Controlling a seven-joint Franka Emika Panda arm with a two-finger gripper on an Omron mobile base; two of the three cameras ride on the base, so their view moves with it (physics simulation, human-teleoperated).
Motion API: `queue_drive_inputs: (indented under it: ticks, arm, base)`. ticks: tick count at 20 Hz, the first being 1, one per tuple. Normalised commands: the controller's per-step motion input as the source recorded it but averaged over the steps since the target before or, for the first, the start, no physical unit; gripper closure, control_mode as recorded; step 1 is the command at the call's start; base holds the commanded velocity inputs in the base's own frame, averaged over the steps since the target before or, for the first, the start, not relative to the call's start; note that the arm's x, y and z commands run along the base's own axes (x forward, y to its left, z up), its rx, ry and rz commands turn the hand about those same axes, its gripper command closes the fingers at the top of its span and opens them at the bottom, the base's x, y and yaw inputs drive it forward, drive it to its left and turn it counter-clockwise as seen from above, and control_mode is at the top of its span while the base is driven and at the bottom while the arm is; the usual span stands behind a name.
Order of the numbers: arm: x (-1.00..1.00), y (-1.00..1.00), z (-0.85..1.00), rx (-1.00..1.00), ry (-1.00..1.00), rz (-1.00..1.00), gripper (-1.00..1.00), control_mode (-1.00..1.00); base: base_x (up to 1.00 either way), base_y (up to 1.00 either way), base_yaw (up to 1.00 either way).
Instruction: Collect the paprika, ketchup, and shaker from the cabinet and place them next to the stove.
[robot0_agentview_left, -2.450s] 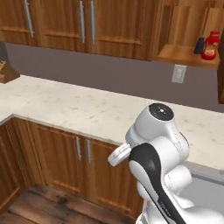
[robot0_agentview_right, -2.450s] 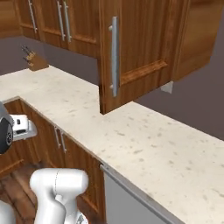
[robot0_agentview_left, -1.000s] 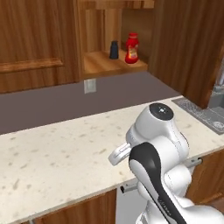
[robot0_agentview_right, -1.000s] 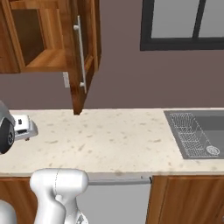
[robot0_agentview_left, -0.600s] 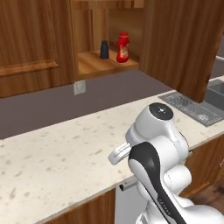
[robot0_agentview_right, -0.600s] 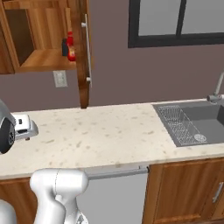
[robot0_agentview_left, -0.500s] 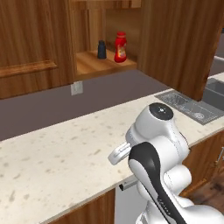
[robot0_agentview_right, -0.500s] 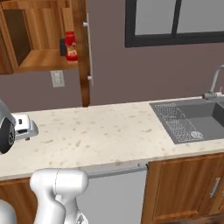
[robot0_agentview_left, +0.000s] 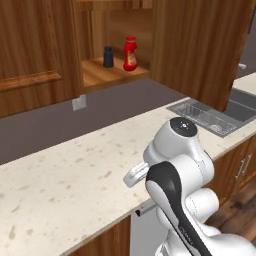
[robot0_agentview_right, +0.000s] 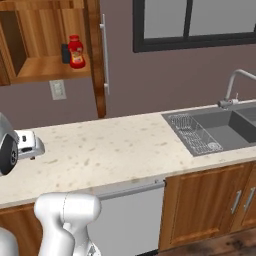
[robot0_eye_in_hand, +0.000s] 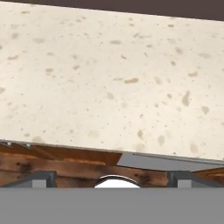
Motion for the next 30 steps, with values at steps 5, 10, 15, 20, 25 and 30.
queue_drive_inputs:
  ticks: [5, 10, 15, 20, 25, 30]
  arm:
    - [0.0, 0.0, 0.0, 0.0, 0.0, 0.0, -1.0, 1.0]
    - [0.32, 0.01, 0.41, 0.0, -0.07, 0.0, -1.0, -1.0]
    - [0.25, 0.0, 0.83, 0.0, -0.25, 0.0, -1.0, -1.0]
    - [0.25, -0.02, 0.71, 0.0, -0.28, 0.0, -1.0, -1.0]
    - [0.07, -0.51, 0.13, 0.06, -0.25, 0.05, -1.0, -1.0]
    - [0.05, -0.2, 0.08, 0.11, -0.36, 0.09, -1.0, -1.0]
  base:
    - [0.7, 0.21, -0.12]
    - [0.11, 0.02, -0.01]
    - [0.0, 0.0, 0.0]
    - [0.0, 0.0, 0.0]
    - [0.0, 0.0, 0.0]
    - [0.0, 0.0, 0.0]
